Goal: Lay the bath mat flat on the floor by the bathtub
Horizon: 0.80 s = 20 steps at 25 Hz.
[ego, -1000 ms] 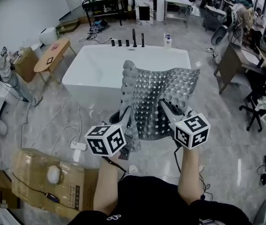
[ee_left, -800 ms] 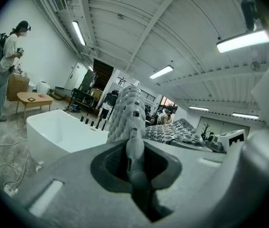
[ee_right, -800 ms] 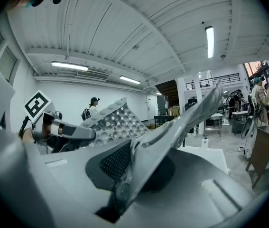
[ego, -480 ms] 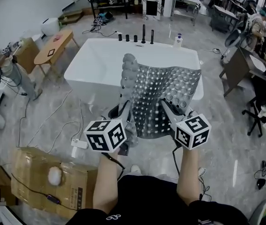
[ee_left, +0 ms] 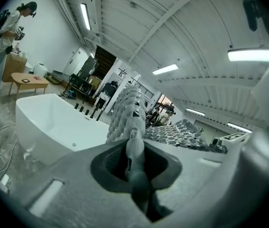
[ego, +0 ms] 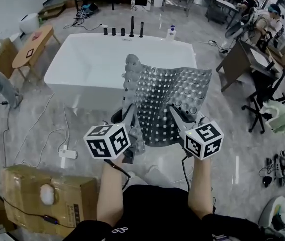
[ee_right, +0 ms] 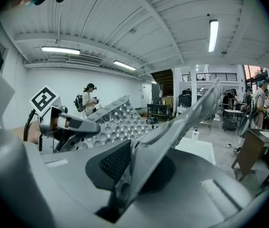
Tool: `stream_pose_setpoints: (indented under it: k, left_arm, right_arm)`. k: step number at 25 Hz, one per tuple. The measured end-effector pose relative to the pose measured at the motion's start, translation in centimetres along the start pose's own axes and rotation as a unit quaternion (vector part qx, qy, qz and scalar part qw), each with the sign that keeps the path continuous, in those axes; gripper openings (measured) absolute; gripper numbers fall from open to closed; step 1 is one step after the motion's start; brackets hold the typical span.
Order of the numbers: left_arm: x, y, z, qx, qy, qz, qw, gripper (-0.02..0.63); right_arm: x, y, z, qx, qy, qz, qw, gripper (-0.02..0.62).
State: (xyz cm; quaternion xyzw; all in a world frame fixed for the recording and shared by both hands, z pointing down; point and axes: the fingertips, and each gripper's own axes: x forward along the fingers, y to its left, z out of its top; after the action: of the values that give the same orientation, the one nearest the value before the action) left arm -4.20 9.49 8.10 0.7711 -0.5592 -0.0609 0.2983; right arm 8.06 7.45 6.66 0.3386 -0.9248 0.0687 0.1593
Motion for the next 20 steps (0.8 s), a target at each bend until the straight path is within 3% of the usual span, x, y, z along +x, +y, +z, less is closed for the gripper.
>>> stream_pose_setpoints:
  k: [5, 12, 20]
  left_arm:
    - [3.8, -0.5, -0.8, -0.012, 0.015, 0.005, 0.9998, 0.032]
    - [7.1, -3.0, 2.0, 0.012, -0.020, 0.015, 0.9996, 0.032]
    - [9.7, -2.8, 2.1, -0.002, -0.023, 0.019, 0.9995, 0.032]
  right_arm:
    - [-0.6, -3.9, -0.7, 0.011, 0.004, -0.009, 1.000, 0.029]
    - [0.2, -7.3, 2.8, -0.026, -0.029, 0.018, 0.999, 0.029]
    - [1.6, -10.5, 2.7, -0.023, -0.037, 0.028, 0.999, 0.029]
